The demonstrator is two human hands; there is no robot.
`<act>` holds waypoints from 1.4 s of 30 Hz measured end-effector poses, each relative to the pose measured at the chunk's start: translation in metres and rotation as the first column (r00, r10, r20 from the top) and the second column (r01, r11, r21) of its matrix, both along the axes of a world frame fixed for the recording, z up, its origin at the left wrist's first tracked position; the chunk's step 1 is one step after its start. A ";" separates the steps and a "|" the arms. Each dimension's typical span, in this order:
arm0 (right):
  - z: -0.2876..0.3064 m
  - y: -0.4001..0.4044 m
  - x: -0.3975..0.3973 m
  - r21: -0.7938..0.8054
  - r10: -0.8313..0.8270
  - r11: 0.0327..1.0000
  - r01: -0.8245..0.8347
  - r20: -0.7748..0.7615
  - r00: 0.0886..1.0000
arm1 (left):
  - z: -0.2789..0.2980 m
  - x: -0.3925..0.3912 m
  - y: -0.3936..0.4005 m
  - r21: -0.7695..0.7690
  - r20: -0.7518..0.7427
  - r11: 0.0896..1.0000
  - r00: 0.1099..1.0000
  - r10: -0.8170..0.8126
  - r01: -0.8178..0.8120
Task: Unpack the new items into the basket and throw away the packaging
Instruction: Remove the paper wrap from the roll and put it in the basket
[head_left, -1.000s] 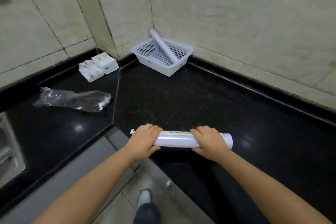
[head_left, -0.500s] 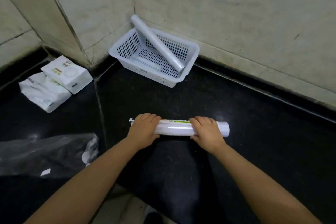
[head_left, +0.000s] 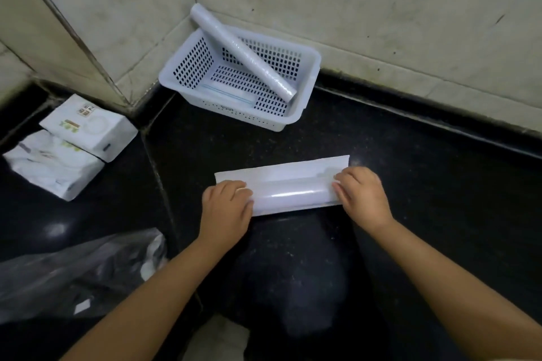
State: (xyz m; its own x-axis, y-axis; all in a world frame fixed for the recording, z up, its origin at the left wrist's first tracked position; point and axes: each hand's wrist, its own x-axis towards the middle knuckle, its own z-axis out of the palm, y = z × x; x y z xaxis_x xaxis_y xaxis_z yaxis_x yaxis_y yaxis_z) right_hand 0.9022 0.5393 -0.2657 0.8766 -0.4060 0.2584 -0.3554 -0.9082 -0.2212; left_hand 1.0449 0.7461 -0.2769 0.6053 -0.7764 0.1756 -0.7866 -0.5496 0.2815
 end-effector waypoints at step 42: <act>0.117 -0.044 0.129 0.935 -0.532 0.000 -0.355 0.300 0.792 | 0.109 0.069 -0.080 -0.006 -0.465 0.992 0.878 -0.113 0.124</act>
